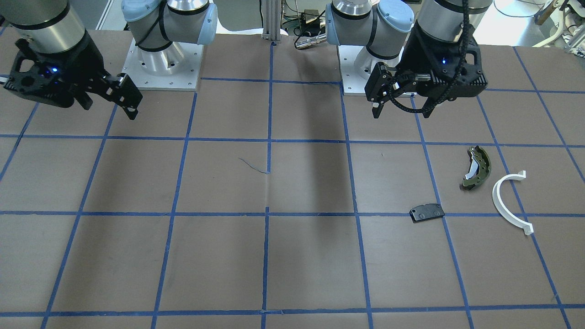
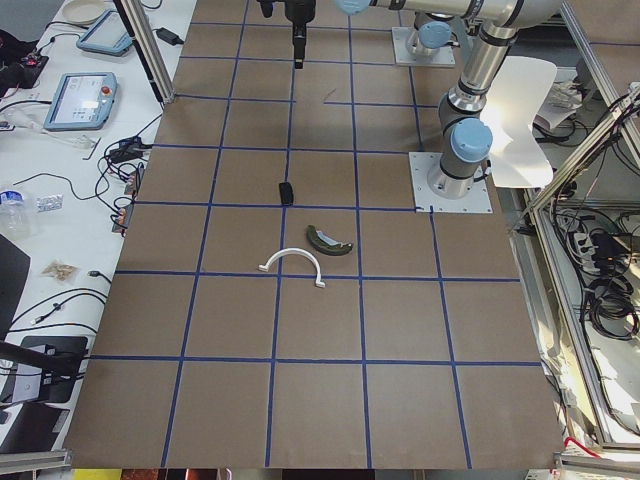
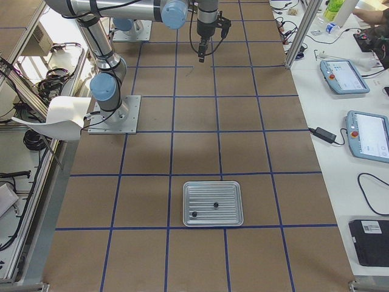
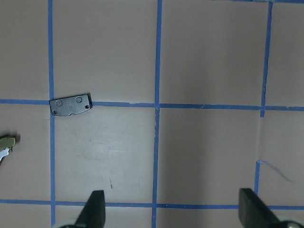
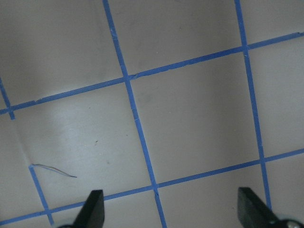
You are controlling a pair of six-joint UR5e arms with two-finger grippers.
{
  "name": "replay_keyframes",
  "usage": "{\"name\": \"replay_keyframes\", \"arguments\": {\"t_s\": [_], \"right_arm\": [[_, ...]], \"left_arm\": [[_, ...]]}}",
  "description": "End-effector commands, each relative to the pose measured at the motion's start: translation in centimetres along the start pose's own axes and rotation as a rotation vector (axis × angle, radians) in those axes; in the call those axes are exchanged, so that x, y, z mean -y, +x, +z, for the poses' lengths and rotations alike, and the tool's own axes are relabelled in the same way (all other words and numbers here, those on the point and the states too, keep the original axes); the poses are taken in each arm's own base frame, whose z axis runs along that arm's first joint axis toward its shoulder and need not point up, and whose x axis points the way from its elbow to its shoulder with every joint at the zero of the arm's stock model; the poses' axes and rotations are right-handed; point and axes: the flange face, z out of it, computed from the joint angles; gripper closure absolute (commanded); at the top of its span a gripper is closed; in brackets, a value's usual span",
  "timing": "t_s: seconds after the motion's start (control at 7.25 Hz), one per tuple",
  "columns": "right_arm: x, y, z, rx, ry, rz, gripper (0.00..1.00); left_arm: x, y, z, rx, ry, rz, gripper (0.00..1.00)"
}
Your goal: Place bearing gear from tray to pile
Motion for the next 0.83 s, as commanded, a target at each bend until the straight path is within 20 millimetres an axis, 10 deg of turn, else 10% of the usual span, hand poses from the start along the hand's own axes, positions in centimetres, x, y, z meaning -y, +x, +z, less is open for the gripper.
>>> {"name": "replay_keyframes", "arguments": {"t_s": [0.0, 0.69], "right_arm": [[2.0, 5.5, -0.1, 0.004, 0.006, -0.039, 0.0], [6.7, 21.1, 3.2, 0.01, -0.021, -0.143, 0.0]], "left_arm": [[0.0, 0.0, 0.0, 0.0, -0.001, 0.0, 0.0], [-0.1, 0.1, -0.1, 0.001, 0.002, 0.002, 0.0]]}}
